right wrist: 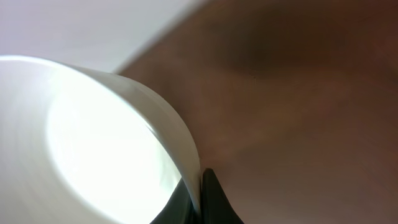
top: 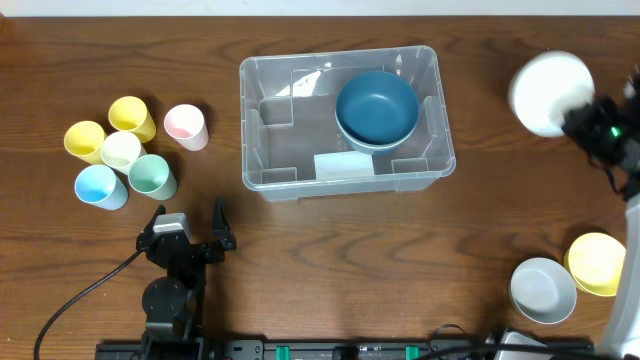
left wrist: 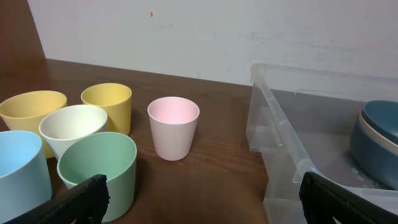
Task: Pack container
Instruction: 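Carry the white bowl over the bin and lower it into the left side, then release the white bowl and move the right gripper back to the right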
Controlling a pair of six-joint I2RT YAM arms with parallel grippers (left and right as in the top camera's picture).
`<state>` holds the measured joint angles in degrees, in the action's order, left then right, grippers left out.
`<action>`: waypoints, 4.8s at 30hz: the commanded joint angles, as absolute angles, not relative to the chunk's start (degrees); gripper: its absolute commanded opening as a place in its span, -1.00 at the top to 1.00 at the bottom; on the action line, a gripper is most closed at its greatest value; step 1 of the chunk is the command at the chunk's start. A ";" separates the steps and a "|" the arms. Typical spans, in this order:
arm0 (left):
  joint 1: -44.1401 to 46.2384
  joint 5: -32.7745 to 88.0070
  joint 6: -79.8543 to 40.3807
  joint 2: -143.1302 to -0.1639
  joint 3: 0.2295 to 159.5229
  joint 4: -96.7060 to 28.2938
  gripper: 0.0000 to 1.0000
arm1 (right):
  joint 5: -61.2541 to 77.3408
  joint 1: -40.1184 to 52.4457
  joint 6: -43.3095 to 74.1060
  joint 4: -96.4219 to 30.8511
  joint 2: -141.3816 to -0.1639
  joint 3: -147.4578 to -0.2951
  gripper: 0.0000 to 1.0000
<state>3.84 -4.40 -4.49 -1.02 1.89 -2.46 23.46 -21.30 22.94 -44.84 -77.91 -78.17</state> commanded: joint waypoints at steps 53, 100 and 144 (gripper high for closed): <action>3.66 -4.47 -4.34 -1.04 0.23 -3.79 -0.96 | -10.26 35.79 24.16 -5.13 -117.05 -82.63 0.98; 3.66 -4.47 -4.32 -1.04 0.23 -3.79 -0.96 | 0.14 30.92 20.95 -34.94 -123.07 -112.73 0.97; 3.66 -4.47 -4.32 -1.04 0.23 -3.79 -0.96 | 1.98 32.56 19.07 -43.46 -131.04 -121.01 0.00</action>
<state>3.84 -4.40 -4.47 -1.02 1.89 -2.46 1.32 31.94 20.93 -41.67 -132.27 -116.03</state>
